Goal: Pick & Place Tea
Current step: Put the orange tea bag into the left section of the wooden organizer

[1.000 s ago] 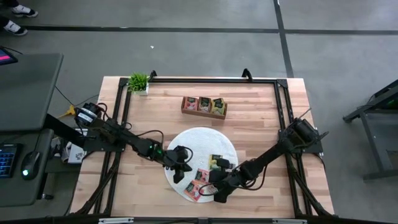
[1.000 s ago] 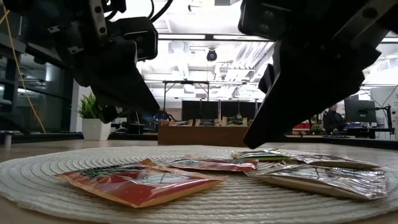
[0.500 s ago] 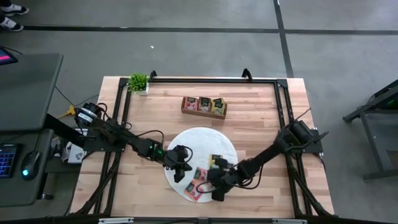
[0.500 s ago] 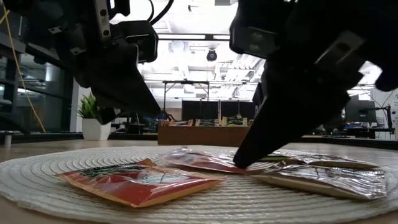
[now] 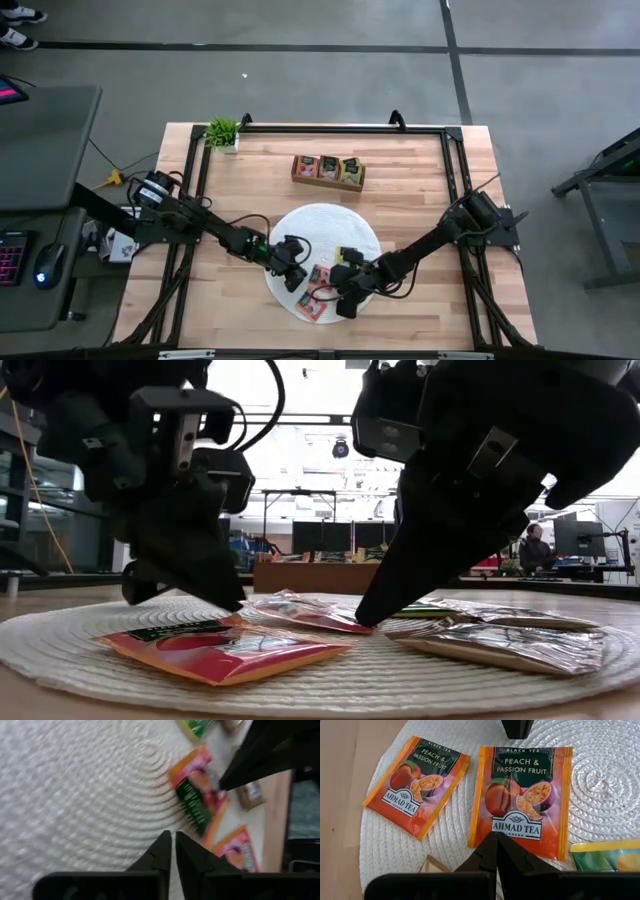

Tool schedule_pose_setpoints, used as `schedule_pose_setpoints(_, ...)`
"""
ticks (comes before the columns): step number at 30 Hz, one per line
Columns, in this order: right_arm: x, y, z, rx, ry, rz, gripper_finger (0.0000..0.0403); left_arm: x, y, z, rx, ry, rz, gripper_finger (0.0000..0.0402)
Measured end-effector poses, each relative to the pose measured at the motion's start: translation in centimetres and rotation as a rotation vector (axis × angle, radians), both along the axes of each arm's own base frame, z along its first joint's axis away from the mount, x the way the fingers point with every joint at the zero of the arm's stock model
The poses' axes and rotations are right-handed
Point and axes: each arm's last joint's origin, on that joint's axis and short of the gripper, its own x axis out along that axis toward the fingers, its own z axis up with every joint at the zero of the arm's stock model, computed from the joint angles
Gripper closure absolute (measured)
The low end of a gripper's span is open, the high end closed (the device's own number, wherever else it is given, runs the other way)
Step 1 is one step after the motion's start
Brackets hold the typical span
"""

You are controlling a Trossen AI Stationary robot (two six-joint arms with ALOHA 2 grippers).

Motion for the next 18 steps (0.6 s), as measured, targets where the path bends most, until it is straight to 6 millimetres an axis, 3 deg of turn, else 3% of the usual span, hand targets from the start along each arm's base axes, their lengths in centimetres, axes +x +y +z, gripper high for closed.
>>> schedule_pose_setpoints(9, -0.01, -0.02, -0.03, -0.005, -0.003, -0.003, 0.0403, 0.35, -0.23, 0.54, -0.111, -0.033, 0.027, 0.0276)
schedule_pose_setpoints(18, 0.08, -0.04, -0.03, -0.015, -0.019, -0.007, 0.0403, 0.66, 0.55, 0.52, -0.17, -0.012, 0.083, 0.0257)
